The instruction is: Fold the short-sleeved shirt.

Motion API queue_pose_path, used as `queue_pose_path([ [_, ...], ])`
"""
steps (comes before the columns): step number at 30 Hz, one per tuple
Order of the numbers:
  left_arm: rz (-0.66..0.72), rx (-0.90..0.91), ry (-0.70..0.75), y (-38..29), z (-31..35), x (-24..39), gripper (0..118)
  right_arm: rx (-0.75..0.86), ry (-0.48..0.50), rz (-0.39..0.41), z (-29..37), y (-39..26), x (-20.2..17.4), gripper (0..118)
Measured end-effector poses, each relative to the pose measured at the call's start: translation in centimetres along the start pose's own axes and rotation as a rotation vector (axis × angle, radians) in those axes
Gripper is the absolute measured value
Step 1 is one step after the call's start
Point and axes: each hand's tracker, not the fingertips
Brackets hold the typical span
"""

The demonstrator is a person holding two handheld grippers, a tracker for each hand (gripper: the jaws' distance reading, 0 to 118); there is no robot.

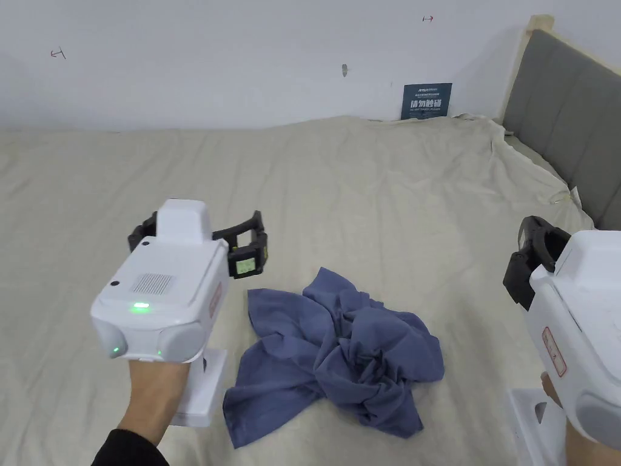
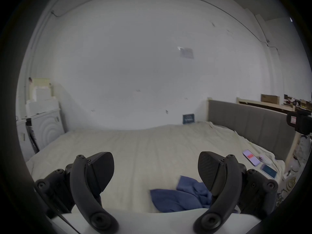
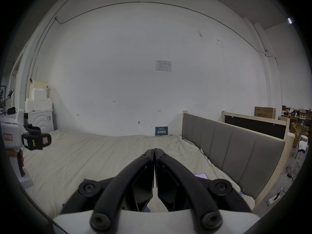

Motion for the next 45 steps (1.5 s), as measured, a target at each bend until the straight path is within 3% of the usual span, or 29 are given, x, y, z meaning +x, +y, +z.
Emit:
queue_pose_path([
  [2,0.009,0.034,0.042,-0.4,0.8,-0.9,99,0.006,0.004,0.003,-0.1,0.1,-0.1,0],
  [4,0.001,0.049,0.069,-0.9,1.4,-1.7,85,0.010,0.007,0.005,-0.2,0.1,-0.3,0],
  [6,-0.014,0.055,0.091,-1.4,1.9,-2.1,61,0.011,0.012,0.006,-0.2,0.1,-0.6,0],
  [8,-0.036,0.056,0.100,-1.8,2.2,-2.5,26,0.011,0.017,0.009,-0.3,0.0,-0.9,0],
  [10,-0.035,0.053,0.096,-2.0,2.5,-2.9,5,0.010,0.024,0.009,-0.3,0.0,-1.1,0],
  [11,-0.017,0.058,0.086,-2.1,2.7,-3.1,0,0.010,0.025,0.009,-0.3,-0.1,-1.2,0],
  [22,0.027,-0.014,0.021,-1.9,2.5,-3.7,0,0.003,0.042,0.002,-0.3,-0.4,-1.7,0],
  [35,0.133,-0.597,-0.101,-8.8,-1.7,-1.4,0,-0.036,0.044,-0.003,-0.8,-2.0,-1.6,0],
  [45,0.200,-0.846,-0.097,-16.3,-0.8,0.6,0,-0.089,0.053,-0.005,-1.1,-3.7,-1.4,0],
])
